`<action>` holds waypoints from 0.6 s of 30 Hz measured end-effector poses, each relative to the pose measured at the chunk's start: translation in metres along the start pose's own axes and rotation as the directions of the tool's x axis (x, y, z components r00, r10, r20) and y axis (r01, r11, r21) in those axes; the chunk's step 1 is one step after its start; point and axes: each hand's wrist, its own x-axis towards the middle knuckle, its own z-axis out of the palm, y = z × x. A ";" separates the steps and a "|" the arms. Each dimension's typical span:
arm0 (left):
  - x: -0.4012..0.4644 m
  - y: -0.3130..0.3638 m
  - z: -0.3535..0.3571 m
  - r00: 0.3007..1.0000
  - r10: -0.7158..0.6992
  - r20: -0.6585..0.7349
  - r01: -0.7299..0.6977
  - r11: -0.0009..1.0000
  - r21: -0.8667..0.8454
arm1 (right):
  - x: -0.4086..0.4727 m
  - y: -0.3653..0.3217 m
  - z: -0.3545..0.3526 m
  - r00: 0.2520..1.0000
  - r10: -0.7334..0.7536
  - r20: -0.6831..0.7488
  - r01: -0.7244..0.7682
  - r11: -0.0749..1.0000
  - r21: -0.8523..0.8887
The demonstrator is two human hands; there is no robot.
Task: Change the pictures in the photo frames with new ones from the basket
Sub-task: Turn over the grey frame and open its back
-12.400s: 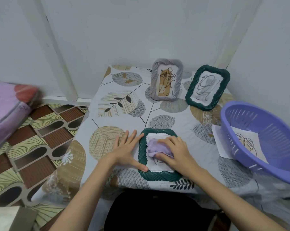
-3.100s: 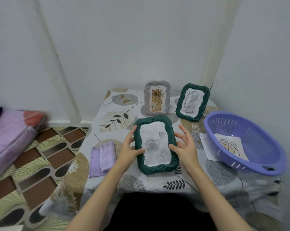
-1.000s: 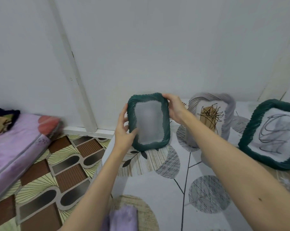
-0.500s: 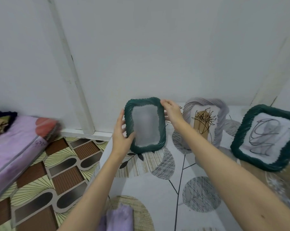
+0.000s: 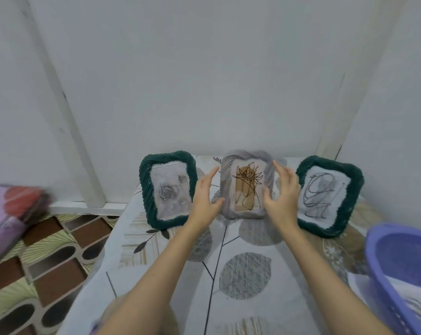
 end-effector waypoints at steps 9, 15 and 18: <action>0.006 0.011 0.014 0.985 -0.139 0.101 0.152 0.980 -0.131 | 0.008 0.011 -0.007 0.949 0.094 0.301 -0.142 0.980 0.142; -0.046 0.041 -0.005 0.978 -0.187 0.087 0.205 0.933 -0.297 | -0.026 -0.012 -0.043 0.928 0.119 0.352 -0.204 0.955 0.217; -0.081 0.059 -0.016 0.969 -0.232 0.087 0.247 0.889 -0.385 | -0.055 -0.031 -0.074 0.905 0.154 0.397 -0.297 0.896 0.329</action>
